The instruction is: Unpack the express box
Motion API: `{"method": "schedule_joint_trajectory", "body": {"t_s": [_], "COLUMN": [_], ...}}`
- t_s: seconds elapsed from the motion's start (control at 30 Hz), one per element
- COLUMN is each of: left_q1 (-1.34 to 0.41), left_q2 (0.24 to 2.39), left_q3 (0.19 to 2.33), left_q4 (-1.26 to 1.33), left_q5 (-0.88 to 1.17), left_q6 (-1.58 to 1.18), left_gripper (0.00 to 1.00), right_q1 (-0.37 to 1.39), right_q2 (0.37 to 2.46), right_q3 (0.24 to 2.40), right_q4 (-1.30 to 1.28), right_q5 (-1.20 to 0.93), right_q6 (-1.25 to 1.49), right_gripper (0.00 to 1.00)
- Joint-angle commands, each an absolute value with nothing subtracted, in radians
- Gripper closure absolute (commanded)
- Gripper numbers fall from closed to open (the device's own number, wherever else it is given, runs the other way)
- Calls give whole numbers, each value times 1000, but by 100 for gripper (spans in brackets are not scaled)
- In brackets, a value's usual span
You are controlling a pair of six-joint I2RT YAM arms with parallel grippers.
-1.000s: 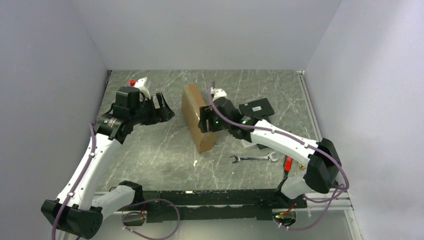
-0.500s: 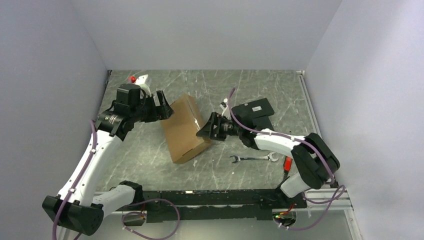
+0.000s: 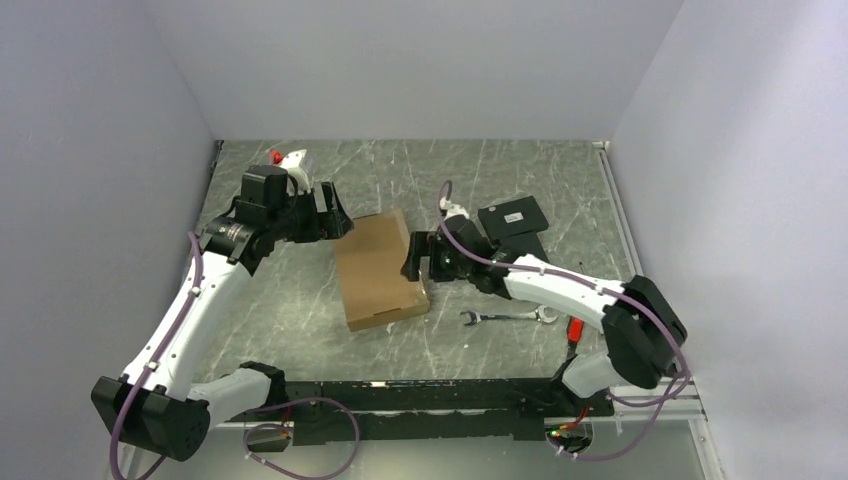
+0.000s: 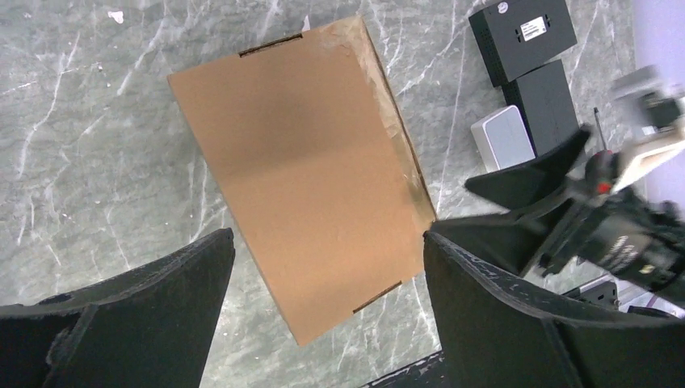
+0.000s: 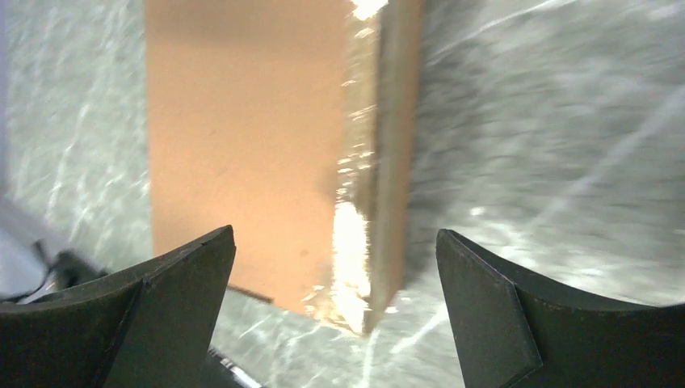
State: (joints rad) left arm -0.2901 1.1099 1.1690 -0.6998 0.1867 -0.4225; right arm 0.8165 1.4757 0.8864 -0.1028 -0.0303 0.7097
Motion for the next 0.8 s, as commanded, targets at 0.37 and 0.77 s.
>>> {"method": "schedule_joint_trajectory", "body": {"t_s": [0.37, 0.77], "left_q1": [-294, -296], "left_q2": [1142, 1186], "left_q3": [1163, 1098], "left_q4": [-631, -625], "left_q5": [185, 209], "left_q6": [-239, -204], "left_gripper": [7, 7], "right_q1": [375, -122], "right_q2": [1152, 860], "right_q3": [762, 630], "right_q4": [-379, -914], "right_q5": [296, 454], "right_q6": [650, 1111], "right_gripper": [1, 7]}}
